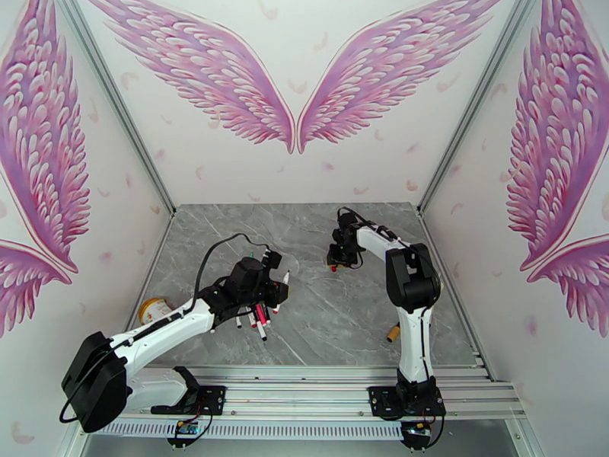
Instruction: Open the pen caps
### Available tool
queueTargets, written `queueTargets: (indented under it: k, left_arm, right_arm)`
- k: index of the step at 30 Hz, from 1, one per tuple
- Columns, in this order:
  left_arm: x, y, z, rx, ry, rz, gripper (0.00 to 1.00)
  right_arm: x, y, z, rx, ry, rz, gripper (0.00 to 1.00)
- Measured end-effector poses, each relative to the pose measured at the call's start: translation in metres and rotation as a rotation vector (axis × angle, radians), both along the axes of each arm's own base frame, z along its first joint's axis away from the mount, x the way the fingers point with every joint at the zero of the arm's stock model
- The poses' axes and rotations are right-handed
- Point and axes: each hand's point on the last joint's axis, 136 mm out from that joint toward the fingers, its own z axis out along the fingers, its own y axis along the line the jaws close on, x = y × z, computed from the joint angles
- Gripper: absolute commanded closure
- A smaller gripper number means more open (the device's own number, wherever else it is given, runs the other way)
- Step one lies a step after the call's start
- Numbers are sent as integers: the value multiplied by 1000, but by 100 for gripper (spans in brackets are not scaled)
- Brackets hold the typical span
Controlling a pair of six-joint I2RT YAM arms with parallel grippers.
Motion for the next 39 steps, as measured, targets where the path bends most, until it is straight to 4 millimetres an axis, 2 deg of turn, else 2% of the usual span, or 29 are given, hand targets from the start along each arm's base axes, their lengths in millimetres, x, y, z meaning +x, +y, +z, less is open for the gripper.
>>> queueTargets:
  k: [7,13,18,22,24,28,29,35,39]
  left_arm:
    - [22,11,-13,84,33,83,96]
    - [49,30,-24,172,52,178,96]
    - [76,46,-40,276,64,253,95]
    - [95,57,-57,371,73,297,95]
    - [103,62,-64,416,75,312,95]
    - [120,70,-75,482,75,340,95]
    - [125,73,-78,495,77,349,94]
    - [146,92,-94,558,100,403,93]
    - [158,101,-98,574,105,426,91]
  right_arm:
    - [-22,-5,10,13,-23,-18,64]
    - [-47,-8,41,44,-116,-35,60]
    - [-67,-2,68,80,-208,-32,51]
    - [-83,8,93,129,-287,-15,40]
    - [-91,12,105,161,-321,-10,31]
    - [-106,16,127,229,-385,-11,4]
    - [-110,17,133,246,-401,-9,1]
    - [-126,23,165,335,-493,17,1]
    - [-129,25,183,371,-543,30,1]
